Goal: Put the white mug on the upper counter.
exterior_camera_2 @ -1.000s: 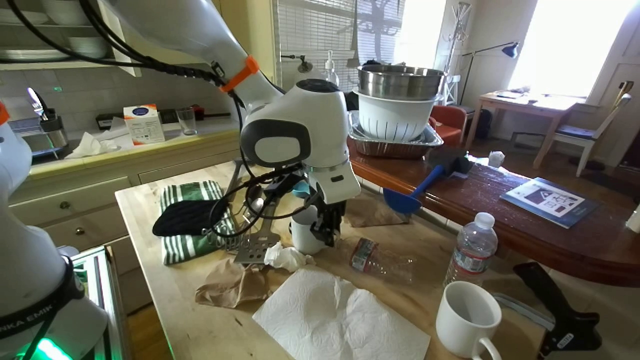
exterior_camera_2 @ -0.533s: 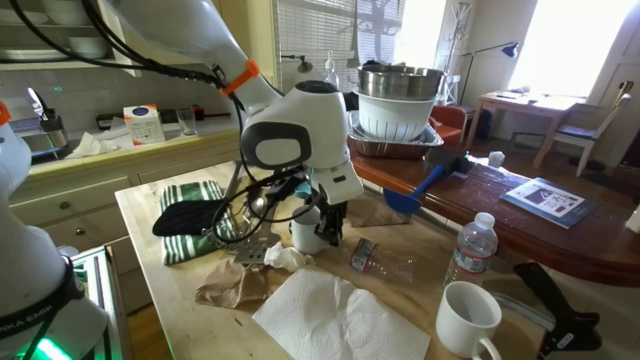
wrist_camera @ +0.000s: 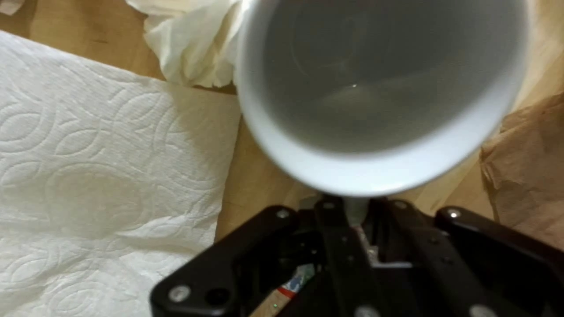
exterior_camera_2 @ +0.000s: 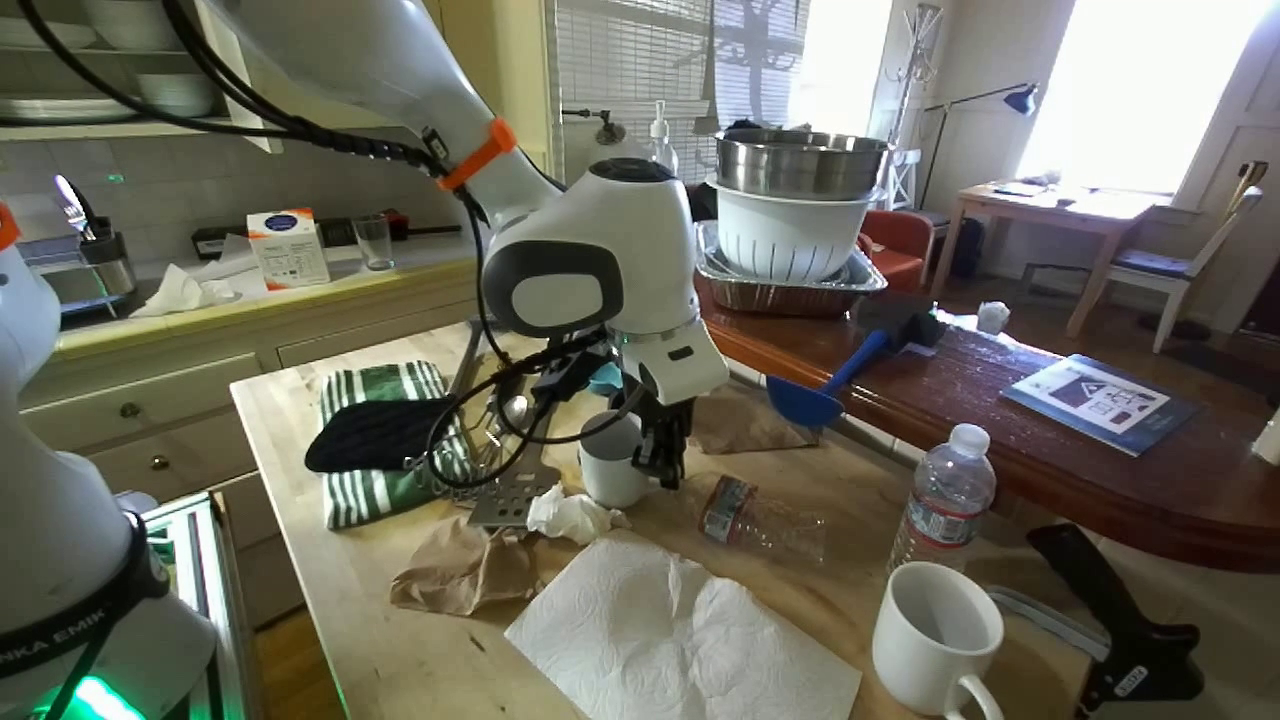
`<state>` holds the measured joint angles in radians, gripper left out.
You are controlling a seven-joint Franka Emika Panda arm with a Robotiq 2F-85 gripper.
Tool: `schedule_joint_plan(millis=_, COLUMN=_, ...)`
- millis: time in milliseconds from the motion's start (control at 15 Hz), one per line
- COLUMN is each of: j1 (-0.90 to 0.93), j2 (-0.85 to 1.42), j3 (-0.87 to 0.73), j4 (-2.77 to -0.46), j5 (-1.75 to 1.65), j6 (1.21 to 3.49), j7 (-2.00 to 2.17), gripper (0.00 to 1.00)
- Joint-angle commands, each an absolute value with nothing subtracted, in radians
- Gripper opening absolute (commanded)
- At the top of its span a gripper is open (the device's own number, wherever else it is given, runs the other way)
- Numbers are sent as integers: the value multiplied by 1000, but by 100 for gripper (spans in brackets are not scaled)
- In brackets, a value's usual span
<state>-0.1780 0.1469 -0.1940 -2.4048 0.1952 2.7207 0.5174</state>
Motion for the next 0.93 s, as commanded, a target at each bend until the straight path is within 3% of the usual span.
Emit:
schedule_joint_plan(millis=0, j1=-147, j2=79, j3=-233, j4=-2401, j5=117, j6=2612, j7=613, gripper=4)
schedule_joint_plan(millis=400, j1=-179, j2=-24, j3=-228, j4=-2294, j5=44, j6=2348, j7=749, gripper=4)
schedule_joint_plan(millis=867, j1=-218, j2=6, j3=-223, j4=-1996, j5=-52, j6=2079, j7=908, gripper=4)
